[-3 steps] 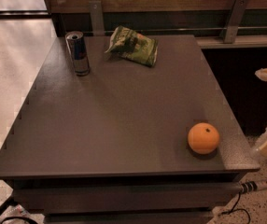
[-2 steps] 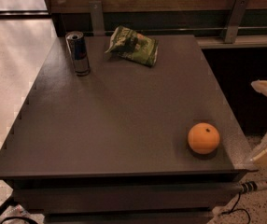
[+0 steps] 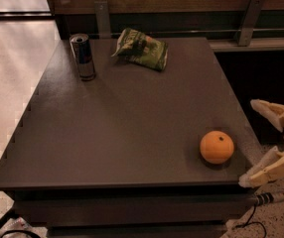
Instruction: Move orange near green jalapeno chip bag
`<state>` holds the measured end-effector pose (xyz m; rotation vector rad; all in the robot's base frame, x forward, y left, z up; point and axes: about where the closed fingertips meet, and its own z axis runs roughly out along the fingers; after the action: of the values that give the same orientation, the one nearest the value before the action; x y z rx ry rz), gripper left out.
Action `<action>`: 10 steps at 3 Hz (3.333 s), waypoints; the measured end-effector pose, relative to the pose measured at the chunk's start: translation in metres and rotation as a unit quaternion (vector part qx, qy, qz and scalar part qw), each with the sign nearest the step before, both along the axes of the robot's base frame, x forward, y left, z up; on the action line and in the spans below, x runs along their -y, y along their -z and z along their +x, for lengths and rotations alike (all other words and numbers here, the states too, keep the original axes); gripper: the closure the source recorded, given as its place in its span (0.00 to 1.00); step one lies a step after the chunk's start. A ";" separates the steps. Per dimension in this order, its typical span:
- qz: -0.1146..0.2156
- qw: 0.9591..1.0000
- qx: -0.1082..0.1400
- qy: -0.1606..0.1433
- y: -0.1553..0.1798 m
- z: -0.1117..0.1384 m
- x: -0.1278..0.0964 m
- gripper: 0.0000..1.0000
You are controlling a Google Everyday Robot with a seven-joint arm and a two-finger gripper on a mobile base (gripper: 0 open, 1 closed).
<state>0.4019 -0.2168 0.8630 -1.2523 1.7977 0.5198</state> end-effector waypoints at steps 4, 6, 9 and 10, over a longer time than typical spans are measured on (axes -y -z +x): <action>0.097 0.994 0.031 -0.041 0.031 0.006 -0.043 0.17; 0.096 0.994 0.031 -0.045 0.029 0.006 -0.047 0.64; 0.088 0.995 0.025 -0.039 0.023 0.015 -0.046 1.00; 0.091 0.995 0.029 -0.005 0.003 0.051 -0.027 1.00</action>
Offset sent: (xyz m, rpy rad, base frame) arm 0.0037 0.0294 -0.0344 0.2065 -0.0577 0.0510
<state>0.4528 -0.1901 0.8601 -1.1392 1.6577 0.6318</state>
